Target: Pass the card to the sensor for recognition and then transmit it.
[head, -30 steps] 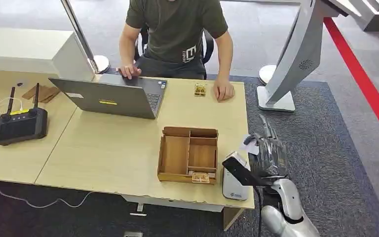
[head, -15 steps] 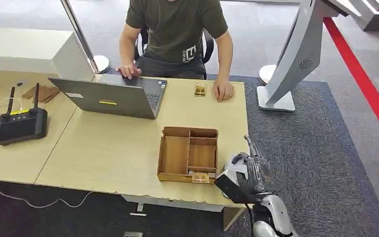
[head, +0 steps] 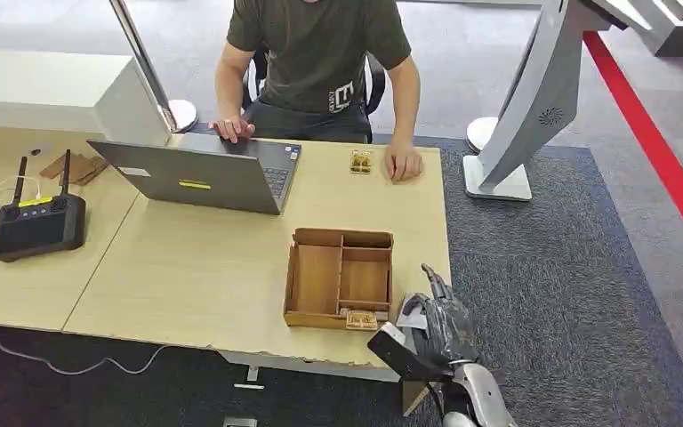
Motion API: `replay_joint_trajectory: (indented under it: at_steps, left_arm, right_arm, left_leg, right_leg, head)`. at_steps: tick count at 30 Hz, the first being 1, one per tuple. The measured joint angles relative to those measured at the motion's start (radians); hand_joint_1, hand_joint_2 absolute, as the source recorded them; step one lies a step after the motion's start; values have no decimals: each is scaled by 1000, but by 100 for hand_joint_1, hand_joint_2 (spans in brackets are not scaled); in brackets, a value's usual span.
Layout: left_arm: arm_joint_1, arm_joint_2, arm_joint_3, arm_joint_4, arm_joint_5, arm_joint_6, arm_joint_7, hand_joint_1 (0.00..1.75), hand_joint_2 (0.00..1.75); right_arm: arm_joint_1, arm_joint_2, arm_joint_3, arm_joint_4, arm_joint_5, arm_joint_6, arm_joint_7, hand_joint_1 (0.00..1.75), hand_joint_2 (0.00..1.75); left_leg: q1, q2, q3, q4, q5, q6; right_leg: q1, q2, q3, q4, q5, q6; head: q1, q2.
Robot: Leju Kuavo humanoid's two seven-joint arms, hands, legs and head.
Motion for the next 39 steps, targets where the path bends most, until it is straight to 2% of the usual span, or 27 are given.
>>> replay_joint_trajectory:
  at_steps: [4,12,26,32,39]
  left_arm:
    - [0,0,8,0,-3,0,5,0,175]
    - [0,0,15,0,-4,0,6,0,175]
    - [0,0,24,0,-26,0,4,0,175]
    - [0,0,27,0,-32,0,1,0,175]
    - [0,0,34,0,-46,-9,0,0,175]
  right_arm:
    - [-2,10,4,45,11,19,31,175,175]
    - [-7,22,10,95,13,23,33,175,175]
    - [-11,29,17,131,40,42,74,175,175]
    - [-10,29,16,131,31,43,72,175,175]
    - [11,31,-10,96,-73,55,0,175,175]
  left_leg:
    - [0,0,0,0,0,0]
    - [0,0,0,0,0,0]
    - [0,0,1,0,0,0]
    - [0,0,1,0,0,0]
    - [0,0,1,0,0,0]
  right_leg:
    - [0,0,0,0,0,0]
    - [0,0,0,0,0,0]
    - [0,0,0,0,0,0]
    - [0,0,1,0,0,0]
    - [0,0,0,0,0,0]
  head:
    - [0,0]
    - [0,0]
    - [0,0]
    - [0,0]
    - [0,0]
